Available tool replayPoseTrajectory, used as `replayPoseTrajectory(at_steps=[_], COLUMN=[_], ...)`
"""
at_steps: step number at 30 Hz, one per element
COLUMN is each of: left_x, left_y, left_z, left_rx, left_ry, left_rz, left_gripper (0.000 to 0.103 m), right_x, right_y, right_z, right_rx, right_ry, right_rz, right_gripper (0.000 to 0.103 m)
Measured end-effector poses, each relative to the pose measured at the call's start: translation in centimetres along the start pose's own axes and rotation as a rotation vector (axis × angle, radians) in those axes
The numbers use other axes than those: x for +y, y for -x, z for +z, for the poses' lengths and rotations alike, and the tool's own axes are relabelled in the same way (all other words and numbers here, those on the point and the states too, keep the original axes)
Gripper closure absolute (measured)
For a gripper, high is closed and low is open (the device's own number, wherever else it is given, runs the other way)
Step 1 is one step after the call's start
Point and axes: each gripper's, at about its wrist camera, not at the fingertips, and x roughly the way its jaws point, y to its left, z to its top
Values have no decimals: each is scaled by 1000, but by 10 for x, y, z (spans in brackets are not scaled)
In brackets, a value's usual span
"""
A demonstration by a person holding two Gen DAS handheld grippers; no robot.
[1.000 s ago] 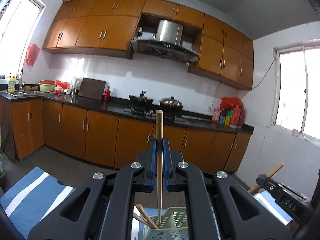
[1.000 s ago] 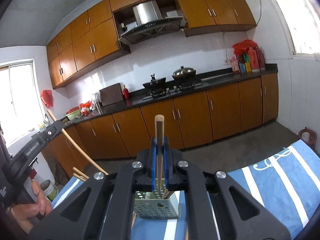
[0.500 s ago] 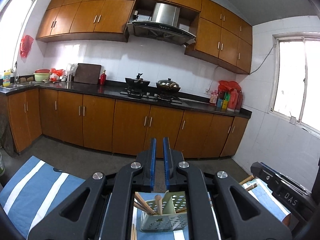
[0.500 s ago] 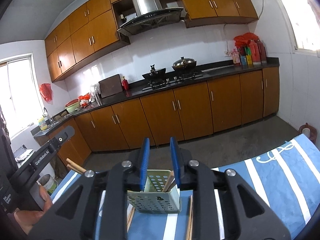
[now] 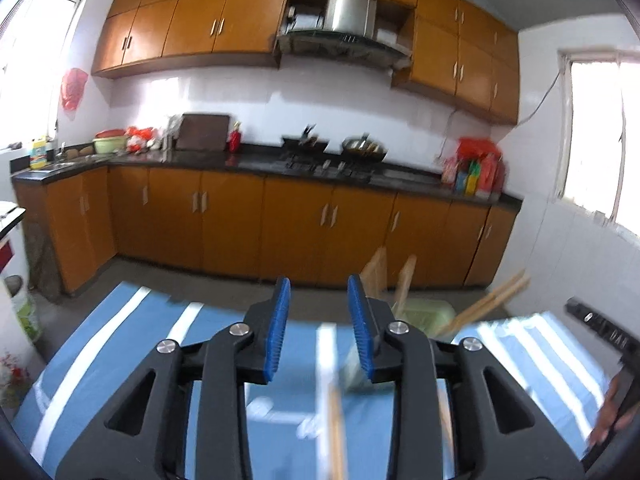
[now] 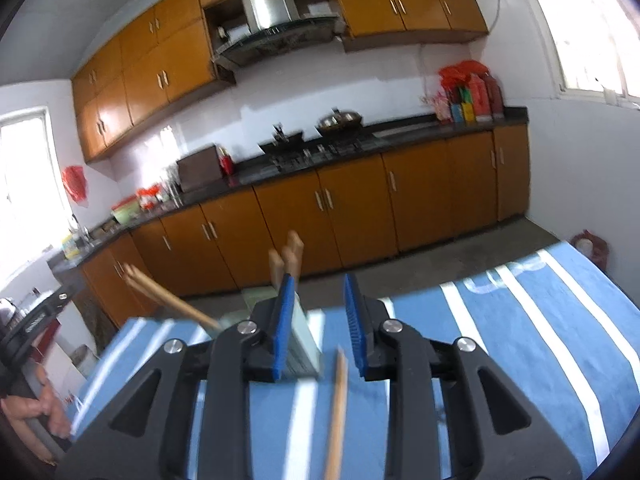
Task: Organize utensils
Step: 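Lower both tools back toward the remaining chopsticks on the cloth, then close the right gripper on a chopstick while the left tool approaches another chopstick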
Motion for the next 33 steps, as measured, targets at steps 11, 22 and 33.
replayPoseTrajectory(at_steps=[11, 22, 33], left_x=[29, 27, 18], left_y=[-38, -41, -47], left_z=[-113, -144, -154], left_rx=[376, 449, 487], left_ry=[-27, -15, -12], left_rz=[2, -34, -83], left_gripper=[68, 68, 68], right_x=[-12, -1, -3], right_y=[-64, -89, -93], right_z=[-133, -158, -161], right_rx=[393, 474, 480], right_ry=[-38, 1, 44], right_rz=[-34, -43, -71], right_gripper=[79, 85, 90])
